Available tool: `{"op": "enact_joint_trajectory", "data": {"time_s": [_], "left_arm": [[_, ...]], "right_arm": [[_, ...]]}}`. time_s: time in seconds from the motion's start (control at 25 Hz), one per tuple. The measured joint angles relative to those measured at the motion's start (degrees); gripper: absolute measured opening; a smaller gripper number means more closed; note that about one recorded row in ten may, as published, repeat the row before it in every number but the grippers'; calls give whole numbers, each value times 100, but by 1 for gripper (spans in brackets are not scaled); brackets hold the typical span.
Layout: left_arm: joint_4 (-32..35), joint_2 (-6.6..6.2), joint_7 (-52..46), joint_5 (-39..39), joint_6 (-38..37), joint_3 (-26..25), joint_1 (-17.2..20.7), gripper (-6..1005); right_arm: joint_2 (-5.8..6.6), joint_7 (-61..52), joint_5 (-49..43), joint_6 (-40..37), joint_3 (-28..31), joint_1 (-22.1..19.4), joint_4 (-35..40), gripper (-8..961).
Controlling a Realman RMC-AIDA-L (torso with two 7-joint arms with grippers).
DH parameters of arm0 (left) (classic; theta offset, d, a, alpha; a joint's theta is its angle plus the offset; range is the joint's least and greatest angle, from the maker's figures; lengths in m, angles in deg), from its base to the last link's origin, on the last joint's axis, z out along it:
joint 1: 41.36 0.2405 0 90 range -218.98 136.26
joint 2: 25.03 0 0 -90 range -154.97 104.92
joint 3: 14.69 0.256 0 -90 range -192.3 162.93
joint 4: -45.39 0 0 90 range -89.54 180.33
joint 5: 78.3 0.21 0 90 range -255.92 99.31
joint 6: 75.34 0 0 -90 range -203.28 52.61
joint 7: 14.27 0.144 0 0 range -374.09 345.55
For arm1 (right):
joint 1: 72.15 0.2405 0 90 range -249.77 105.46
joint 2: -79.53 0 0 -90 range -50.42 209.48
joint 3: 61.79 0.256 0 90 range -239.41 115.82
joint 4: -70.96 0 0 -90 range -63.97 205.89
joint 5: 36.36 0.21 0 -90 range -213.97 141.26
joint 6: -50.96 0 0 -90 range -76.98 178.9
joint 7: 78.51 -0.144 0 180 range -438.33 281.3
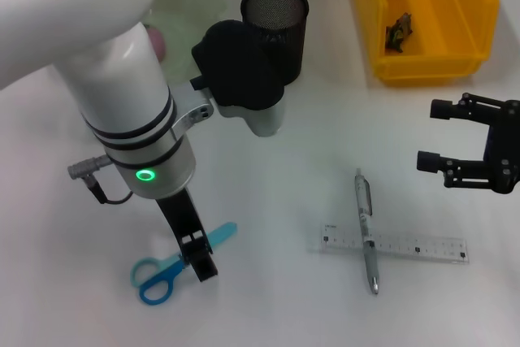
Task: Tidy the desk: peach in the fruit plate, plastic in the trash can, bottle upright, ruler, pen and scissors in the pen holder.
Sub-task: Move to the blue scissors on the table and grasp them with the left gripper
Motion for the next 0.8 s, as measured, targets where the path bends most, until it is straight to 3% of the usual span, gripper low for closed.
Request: {"op": "enact_joint_trajectory", "data": {"time_s": [0.8], "left_arm": [[-230, 0, 0, 171, 168, 164, 8, 663]], "right_arm": [[-37, -25, 16, 14, 44, 48, -23, 825]]}}
